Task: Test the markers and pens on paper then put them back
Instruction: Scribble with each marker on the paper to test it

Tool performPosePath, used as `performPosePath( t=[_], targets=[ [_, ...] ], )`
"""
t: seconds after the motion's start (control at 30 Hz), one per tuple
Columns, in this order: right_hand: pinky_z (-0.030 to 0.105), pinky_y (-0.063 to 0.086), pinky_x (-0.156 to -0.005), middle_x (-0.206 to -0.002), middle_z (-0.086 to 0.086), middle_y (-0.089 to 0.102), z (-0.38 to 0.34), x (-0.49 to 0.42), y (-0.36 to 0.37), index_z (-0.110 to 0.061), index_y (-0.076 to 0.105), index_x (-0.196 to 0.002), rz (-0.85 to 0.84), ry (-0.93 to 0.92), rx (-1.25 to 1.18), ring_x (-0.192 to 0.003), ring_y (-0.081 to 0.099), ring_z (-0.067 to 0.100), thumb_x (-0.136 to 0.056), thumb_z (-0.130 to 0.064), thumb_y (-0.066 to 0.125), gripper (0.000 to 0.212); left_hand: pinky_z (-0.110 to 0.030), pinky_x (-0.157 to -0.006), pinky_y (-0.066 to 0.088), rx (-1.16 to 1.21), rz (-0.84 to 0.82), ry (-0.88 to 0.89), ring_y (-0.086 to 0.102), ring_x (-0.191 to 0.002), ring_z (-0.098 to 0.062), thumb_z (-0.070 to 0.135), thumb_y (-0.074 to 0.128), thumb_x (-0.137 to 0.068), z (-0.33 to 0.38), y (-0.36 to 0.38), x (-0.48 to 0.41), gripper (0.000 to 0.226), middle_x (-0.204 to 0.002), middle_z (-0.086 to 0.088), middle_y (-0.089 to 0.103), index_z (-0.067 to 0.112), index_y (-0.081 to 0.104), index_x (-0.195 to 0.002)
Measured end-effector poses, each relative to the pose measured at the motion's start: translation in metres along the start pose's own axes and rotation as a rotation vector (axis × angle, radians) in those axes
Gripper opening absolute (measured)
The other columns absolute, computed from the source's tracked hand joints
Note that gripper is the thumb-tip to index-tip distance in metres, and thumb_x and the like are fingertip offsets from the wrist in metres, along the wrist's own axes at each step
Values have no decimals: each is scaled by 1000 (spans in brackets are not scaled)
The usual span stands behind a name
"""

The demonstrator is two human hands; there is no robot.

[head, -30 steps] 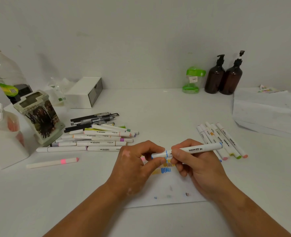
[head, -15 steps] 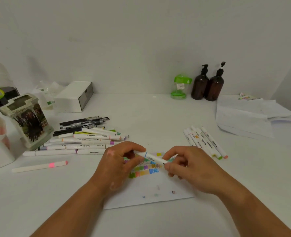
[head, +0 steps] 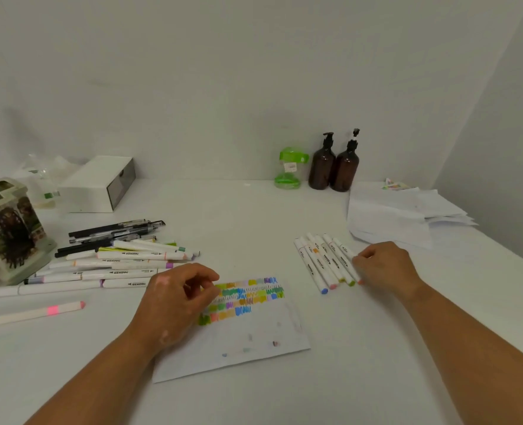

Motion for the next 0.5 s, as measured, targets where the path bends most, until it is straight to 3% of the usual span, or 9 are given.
performPosePath(
  t=[0.1,0.23,0.3,0.37,0.5],
  targets=[
    [21,51,-56,-53,-8,70,-5,0,13,-14,78,-71,-54,-2,14,-52,68,8,-85,-26,63,24,-13,-63,52,-24,5,-1,63,-76,-8,14,83,-79,0,-5,1,24,-74,17,68,34,73,-88],
    [27,55,-64,-54,-7,71,-9,7,6,-16,76,-76,-49,-6,30,-64,71,13,-87,-31,64,22,-5,-65,50,-21,84,-18,65,-82,2,14,81,-79,-3,-27,4,22,-81,15,70,32,73,-90],
    [31,57,-73,-68,-8,74,-16,18,-2,-19,71,-83,3,-36,71,-76,70,14,-89,-36,65,19,-5,-65,50,-15,116,-39,65,-84,3,16,79,-80,-3,-39,8,22,-82,17,71,34,72,-90],
    [32,54,-74,-85,-14,71,-32,39,-8,-31,64,-90,67,-127,111,-84,65,12,-90,-42,66,11,-5,-65,50,-37,121,-25,66,-82,1,16,79,-81,-1,-48,11,20,-80,20,71,34,73,-89],
    [23,45,-64,-78,-23,64,-78,96,14,-45,62,-82,15,-387,39,-74,59,-3,-84,-45,71,10,-7,-65,46,-320,63,-40,62,-78,-1,17,78,-83,-19,-85,23,14,-80,22,67,30,74,-90]
  ],
)
Point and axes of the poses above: each hand's wrist, its own x-axis away from the middle knuckle, its own y-axis out of the palm, z = x × y, the point moved 8 cm from there along -x, towards the middle knuckle
